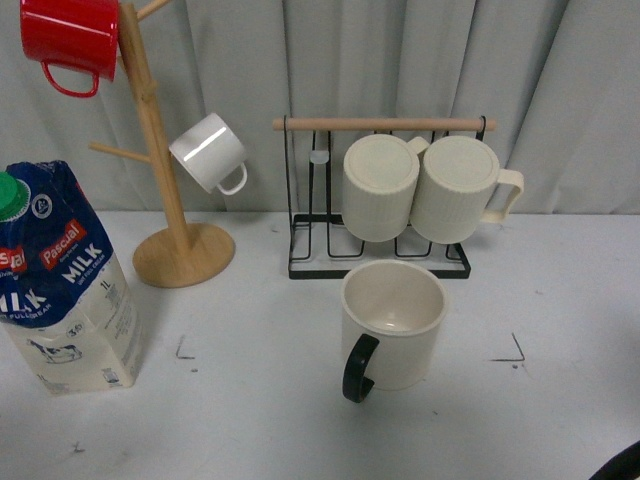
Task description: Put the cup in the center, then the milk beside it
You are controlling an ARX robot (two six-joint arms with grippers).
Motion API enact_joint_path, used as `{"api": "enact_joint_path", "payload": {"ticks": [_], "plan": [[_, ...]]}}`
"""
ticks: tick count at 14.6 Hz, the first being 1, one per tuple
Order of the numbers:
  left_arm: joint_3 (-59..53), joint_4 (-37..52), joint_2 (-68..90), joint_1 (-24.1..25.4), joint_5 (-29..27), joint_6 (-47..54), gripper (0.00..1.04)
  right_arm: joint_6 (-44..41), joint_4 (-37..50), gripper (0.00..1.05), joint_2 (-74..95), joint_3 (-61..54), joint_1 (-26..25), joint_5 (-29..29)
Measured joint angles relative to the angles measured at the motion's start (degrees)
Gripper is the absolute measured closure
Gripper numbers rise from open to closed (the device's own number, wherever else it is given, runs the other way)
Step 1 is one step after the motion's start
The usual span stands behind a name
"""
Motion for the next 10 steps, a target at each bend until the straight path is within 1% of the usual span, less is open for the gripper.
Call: {"api": "enact_joint_path", "payload": {"ticks": [3,4,5,10], "plan": [[0.0,0.0,0.0,0.0,0.0,0.0,0.07,0.0,-6.01,1.03,-11.28,-2.97,-2.25,-1.99],[0.0,0.0,0.0,0.0,0.0,0.02,0.07,-0.07,-9.53,1.03,-14.73,-4.28,-5.14,-5.81],[0.0,0.0,0.0,0.0,-0.13,0.0,0.07,-0.02,-12.04,1.03,-18.01,-4.94,-7.26,-6.38],[0.0,0.0,0.0,0.0,0.0,0.02,0.07,-0.04,-26.43,1.03,-35.19,-6.4,-7.37,-6.84]]}}
